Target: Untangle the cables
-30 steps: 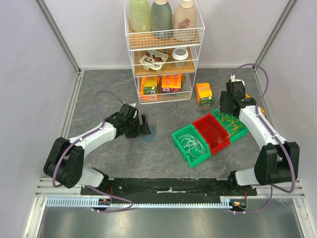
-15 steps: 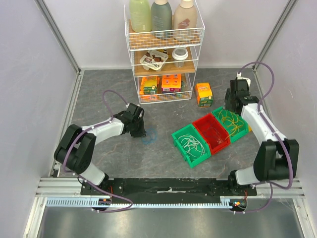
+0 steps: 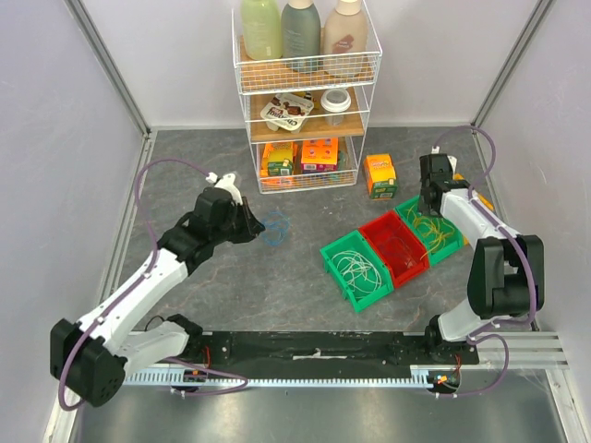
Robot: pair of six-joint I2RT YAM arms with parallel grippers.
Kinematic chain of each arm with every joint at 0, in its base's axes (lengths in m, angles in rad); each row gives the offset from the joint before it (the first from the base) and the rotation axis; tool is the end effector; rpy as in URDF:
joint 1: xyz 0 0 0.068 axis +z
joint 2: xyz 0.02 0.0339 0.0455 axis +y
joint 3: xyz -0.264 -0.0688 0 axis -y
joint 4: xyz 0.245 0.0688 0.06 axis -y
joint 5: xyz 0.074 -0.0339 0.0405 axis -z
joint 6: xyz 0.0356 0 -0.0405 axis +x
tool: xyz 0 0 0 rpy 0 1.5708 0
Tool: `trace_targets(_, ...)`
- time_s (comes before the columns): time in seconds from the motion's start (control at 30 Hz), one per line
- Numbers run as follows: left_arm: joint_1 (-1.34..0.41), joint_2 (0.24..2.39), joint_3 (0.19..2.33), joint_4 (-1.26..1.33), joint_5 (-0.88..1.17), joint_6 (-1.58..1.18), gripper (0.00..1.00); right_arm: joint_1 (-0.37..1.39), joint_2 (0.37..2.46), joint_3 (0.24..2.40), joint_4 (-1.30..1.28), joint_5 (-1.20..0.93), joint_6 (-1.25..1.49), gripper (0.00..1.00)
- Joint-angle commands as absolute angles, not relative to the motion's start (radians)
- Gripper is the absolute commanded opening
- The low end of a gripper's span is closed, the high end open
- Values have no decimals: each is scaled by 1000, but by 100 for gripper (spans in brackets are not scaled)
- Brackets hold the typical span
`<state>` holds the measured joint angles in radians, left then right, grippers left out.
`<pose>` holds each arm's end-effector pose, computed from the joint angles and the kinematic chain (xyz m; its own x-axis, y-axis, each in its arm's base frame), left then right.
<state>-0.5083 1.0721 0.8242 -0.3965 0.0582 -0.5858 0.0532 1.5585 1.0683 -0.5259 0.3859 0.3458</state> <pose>0.2030 -0.1155 0.2776 -0.7284 -0.2260 -0.6468 0.1486 0.8695 -0.4711 0.3178 0.0035 0.2241 -0.7482 0.2746 -0.6040 0.4276 0.8956 -0.1225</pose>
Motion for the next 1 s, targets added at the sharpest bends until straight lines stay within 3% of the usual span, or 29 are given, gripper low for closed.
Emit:
trace_targets(0.0, -514, 979, 865, -471, 69, -505, 2, 52, 1585, 1016, -469, 296, 354, 5)
trace_targets(0.03, -514, 959, 873, -483, 66, -499, 2, 54, 1589, 1005, -466, 260, 359, 0)
trace_targets(0.13, -514, 905, 891, -511, 57, -476, 2, 54, 1600, 973, -446, 155, 371, 0)
trace_targets(0.33, -514, 842, 910, -528, 43, -440, 2, 54, 1605, 986, -488, 214, 356, 0)
trace_targets(0.63, -514, 845, 911, -525, 69, -437, 2, 71, 1479, 1166, -663, 261, 333, 31)
trace_targets(0.8, -514, 844, 919, -523, 110, -449, 2, 72, 1379, 1183, -733, 265, 336, 56)
trace_targets(0.97, -515, 842, 948, -515, 214, -456, 2, 115, 1290, 1204, -767, 163, 279, 62)
